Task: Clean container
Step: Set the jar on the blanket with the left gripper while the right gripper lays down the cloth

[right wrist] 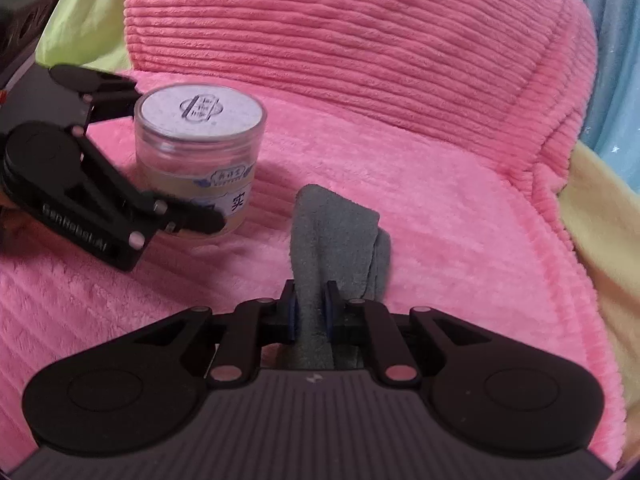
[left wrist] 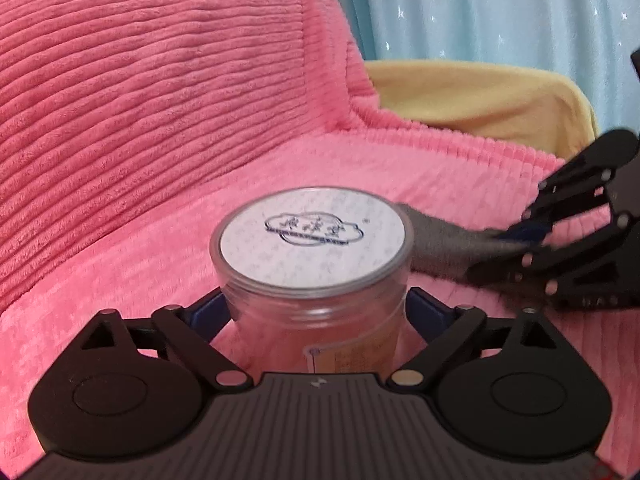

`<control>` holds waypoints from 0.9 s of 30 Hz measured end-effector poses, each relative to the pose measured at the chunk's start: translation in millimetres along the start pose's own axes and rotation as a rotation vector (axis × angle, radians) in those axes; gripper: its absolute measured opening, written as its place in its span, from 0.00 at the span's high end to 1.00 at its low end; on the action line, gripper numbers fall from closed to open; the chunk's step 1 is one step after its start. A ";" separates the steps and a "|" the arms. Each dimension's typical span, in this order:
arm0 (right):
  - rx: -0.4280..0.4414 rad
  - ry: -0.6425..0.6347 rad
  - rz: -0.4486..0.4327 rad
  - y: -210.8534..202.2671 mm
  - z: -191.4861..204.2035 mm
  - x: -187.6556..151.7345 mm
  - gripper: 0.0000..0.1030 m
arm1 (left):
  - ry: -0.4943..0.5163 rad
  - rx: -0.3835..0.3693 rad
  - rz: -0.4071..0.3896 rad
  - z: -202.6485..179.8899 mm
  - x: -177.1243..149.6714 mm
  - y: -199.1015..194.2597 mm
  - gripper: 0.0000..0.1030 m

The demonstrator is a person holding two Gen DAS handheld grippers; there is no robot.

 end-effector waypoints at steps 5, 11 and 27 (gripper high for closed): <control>-0.033 -0.008 -0.028 -23.0 8.6 6.9 0.91 | 0.042 0.021 0.002 -0.4 -0.1 -13.0 0.04; -0.072 0.013 -0.026 -37.0 11.4 1.6 0.91 | 0.043 0.042 0.024 6.8 0.9 -27.1 0.03; -0.026 0.587 -0.190 -90.5 36.5 -24.9 0.91 | -0.202 0.050 0.189 22.9 -21.9 -80.4 0.00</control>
Point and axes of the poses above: each gripper's, at about its wrist camera, not at the fingertips, and y roughly the way its jaws point, z to its left, x to its top, the point moved 8 cm from there along y, roughly the way its jaws point, and after that the axes turned 15 degrees about x, right-handed, at the moved point
